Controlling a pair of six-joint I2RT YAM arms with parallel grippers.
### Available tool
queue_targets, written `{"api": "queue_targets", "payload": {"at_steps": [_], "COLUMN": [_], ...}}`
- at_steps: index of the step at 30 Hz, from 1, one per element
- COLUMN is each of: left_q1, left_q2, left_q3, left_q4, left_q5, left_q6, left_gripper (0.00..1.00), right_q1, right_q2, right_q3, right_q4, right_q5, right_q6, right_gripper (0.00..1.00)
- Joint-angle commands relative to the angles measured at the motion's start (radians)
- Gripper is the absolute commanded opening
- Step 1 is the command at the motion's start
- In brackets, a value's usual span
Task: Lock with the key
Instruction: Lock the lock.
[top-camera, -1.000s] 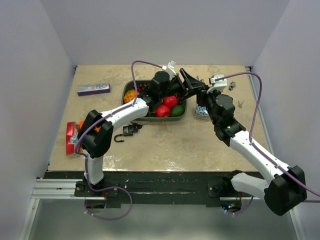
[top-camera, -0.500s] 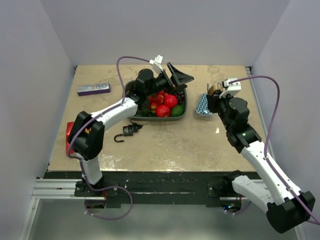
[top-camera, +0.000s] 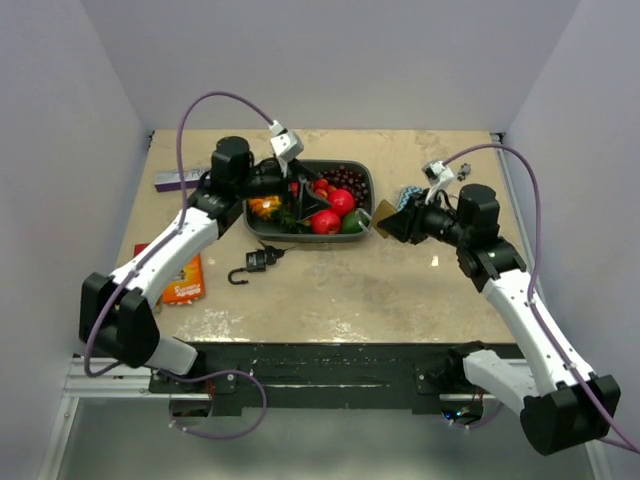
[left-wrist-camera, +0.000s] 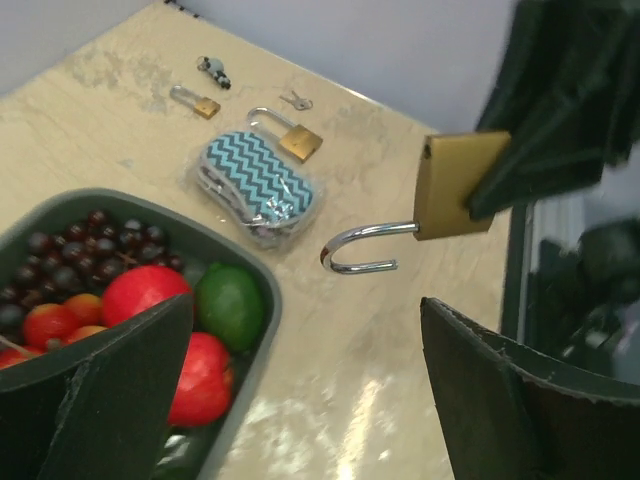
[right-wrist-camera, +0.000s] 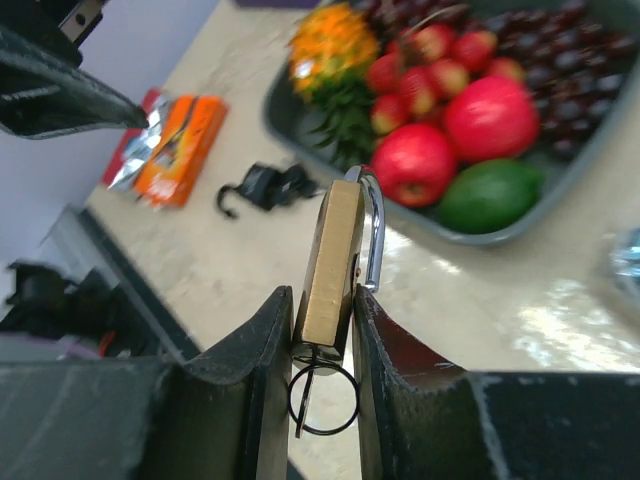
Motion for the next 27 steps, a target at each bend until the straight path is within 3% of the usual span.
{"api": "queue_targets", "payload": {"at_steps": [1, 3, 4, 11, 14, 18, 27], "left_q1": [0.023, 0.020, 0.014, -0.116, -0.167, -0.198, -0.205], "left_q2": [-0.124, -0.163, -0.172, -0.163, -0.142, -0.118, -0.074], "left_q3": [-0.076, -0.122, -0.140, -0.187, -0.185, -0.180, -0.179], "left_q4": [-0.326, -0.420, -0.414, -0.308, -0.307, -0.299, -0.325], "left_q5": [0.252, 0.294, 0.300, 0.208, 0.182, 0.171, 0.163], "left_q6": [0.738, 0.908, 0.916, 0.900, 0.916, 0.910, 0.950], "left_gripper": [0.99, 0.99, 0.99, 0.95, 0.92, 0.78, 0.69], "right_q1": [0.000, 0.002, 0.005, 0.100, 0.120, 0.123, 0.131], "right_q2": [0.044, 0.069, 0.095, 0.138, 0.132, 0.131, 0.135], "right_q3": [0.098, 0.126, 0.135, 0.202, 0.207, 0.215, 0.222], "right_q4": [0.106, 0.083, 0.067, -0.163, -0.178, -0.201, -0.201], "right_q5": [-0.352, -0.416, -0.440, -0.514, -0.499, -0.505, -0.523], "right_q6": [0.039, 0.020, 0.006, -0.197, -0.212, -0.224, -0.231], "right_gripper": [0.00, 0.00, 0.00, 0.00, 0.00, 0.00, 0.00]}}
